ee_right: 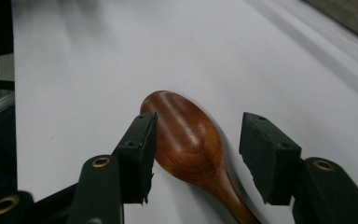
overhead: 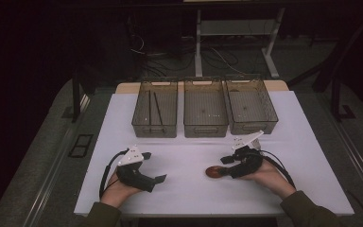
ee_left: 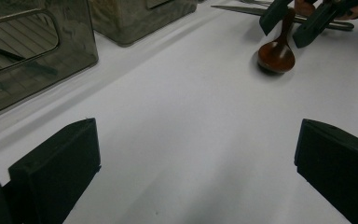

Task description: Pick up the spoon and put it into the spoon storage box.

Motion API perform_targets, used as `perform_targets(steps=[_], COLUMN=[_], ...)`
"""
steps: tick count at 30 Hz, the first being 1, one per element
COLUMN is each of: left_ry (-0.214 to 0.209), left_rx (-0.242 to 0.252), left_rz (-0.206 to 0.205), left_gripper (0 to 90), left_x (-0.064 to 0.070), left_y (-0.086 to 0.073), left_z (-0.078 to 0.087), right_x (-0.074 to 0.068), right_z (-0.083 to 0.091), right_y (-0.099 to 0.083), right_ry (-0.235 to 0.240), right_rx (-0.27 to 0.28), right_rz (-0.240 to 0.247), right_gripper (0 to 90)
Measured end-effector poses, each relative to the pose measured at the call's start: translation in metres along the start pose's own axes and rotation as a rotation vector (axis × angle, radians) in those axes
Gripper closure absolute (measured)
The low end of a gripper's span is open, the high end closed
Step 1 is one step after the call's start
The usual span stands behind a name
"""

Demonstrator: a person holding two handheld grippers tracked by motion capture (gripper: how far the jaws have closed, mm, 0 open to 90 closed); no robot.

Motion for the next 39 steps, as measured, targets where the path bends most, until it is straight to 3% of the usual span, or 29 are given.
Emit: perform_targets(steps=[23,31,33,39], left_ry=[-0.004,-0.004,-0.005,-0.006], left_rx=[-0.002,-0.006,-0.008,-0.006], left_rz=[0.0,0.0,-0.001,-0.001], left_gripper=[0.0,0.0,0.0,0.0], left_x=[0.0,0.001,0.001,0.001], left_y=[0.0,-0.001,-0.001,-0.001], left_z=[0.0,0.0,-0.001,-0.001], right_x=[-0.006,-0.009,-0.008,-0.01], right_z=[-0.012,-0.011,-0.01,-0.009], right_y=[-0.007,-0.009,-0.01,-0.011], right_ry=[-0.035,-0.049,-0.059,-0.041], right_rx=[-0.056,-0.073,-0.082,-0.092], right_rz=[0.076,0.123,0.159,0.197], right_gripper=[45.9,50.7,52.8,58.9])
Point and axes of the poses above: each handheld gripper's, and its own axes: z roughly backward along the jaws, y roughly out of its top, x roughly to its right, the point moved 8 cm from there along -z, roughly forward along the jaws, and after that the axes turned 6 degrees about -y, right-handed, at the moved point
